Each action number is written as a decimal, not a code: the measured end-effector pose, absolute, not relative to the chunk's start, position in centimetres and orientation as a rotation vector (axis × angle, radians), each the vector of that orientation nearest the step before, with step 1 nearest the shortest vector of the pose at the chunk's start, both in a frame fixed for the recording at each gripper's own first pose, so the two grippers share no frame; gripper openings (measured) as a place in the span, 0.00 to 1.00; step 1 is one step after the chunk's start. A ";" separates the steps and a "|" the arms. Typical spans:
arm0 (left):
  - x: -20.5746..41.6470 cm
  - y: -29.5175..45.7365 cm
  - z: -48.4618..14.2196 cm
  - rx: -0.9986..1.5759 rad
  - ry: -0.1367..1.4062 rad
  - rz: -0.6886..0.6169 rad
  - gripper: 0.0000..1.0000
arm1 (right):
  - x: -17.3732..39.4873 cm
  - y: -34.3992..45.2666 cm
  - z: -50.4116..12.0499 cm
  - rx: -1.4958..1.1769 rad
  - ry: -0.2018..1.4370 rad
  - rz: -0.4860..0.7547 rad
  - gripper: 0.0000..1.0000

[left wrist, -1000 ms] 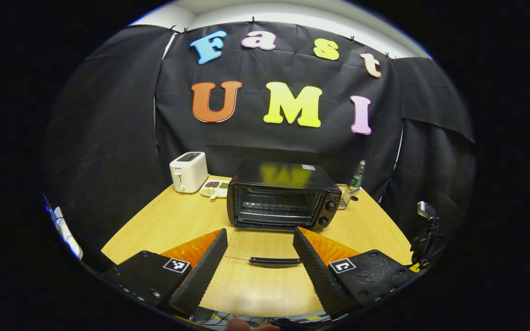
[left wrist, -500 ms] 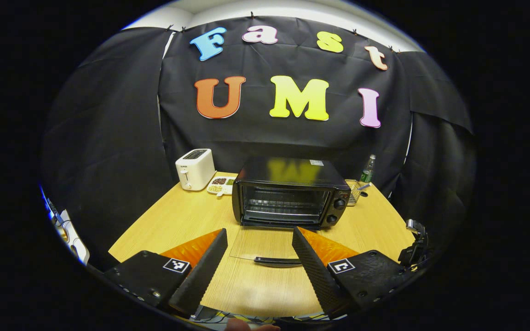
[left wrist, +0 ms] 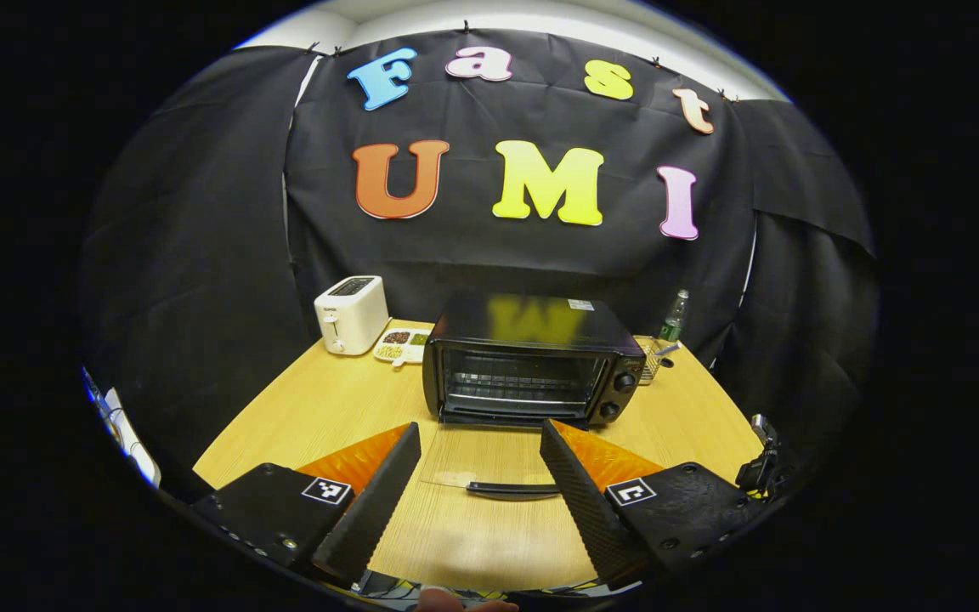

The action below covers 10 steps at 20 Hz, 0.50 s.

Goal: Open the electric oven with the left hand, put the food in, and close the electric oven.

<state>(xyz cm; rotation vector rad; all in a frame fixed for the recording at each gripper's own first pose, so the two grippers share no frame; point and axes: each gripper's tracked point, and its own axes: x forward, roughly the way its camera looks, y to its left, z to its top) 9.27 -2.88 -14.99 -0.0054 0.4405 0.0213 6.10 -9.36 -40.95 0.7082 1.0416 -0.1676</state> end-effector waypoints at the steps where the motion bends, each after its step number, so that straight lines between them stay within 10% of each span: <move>1: 9.3 -2.4 -14.6 -0.011 0.429 0.001 0.94 | 5.9 -9.3 -40.4 0.745 1.025 -0.199 0.20; 10: 9.8 0.3 -14.5 -0.111 0.356 -0.193 0.94 | 4.1 -4.8 -33.6 0.909 0.804 -0.343 0.18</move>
